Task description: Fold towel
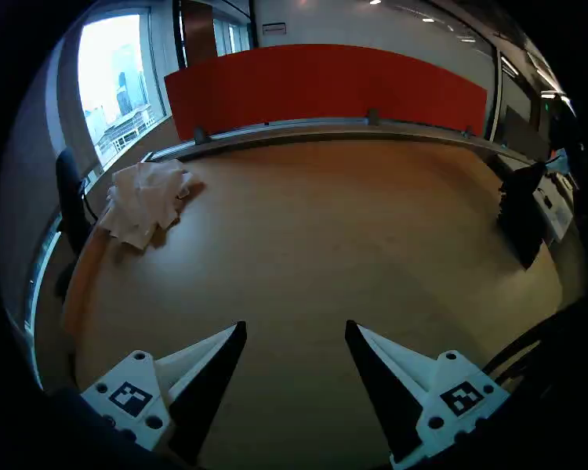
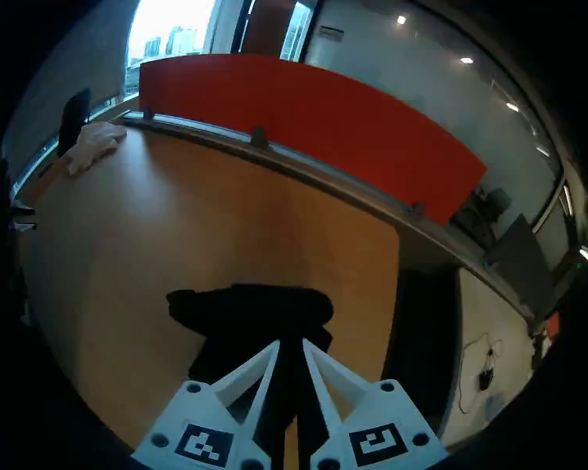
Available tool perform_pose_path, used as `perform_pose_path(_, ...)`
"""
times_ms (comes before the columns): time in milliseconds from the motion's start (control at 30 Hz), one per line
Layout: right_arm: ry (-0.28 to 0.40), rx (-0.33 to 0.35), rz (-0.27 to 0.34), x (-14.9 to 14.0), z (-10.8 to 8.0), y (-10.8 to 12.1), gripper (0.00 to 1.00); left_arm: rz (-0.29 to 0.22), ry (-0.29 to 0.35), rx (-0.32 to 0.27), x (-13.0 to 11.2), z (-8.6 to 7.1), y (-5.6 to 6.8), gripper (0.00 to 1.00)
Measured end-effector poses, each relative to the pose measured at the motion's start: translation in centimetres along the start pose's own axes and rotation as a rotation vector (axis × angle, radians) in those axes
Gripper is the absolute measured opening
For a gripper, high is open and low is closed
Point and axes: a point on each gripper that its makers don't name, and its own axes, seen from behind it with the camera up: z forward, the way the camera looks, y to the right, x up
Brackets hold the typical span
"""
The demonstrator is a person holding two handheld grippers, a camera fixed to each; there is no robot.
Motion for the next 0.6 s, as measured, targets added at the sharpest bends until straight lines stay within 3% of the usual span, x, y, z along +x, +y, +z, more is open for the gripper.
perform_pose_path(600, -0.099, -0.016, 0.127, -9.1, 0.2, -0.3, 0.05, 0.01, -0.003, 0.008, -0.2, -0.6, 0.3, 0.94)
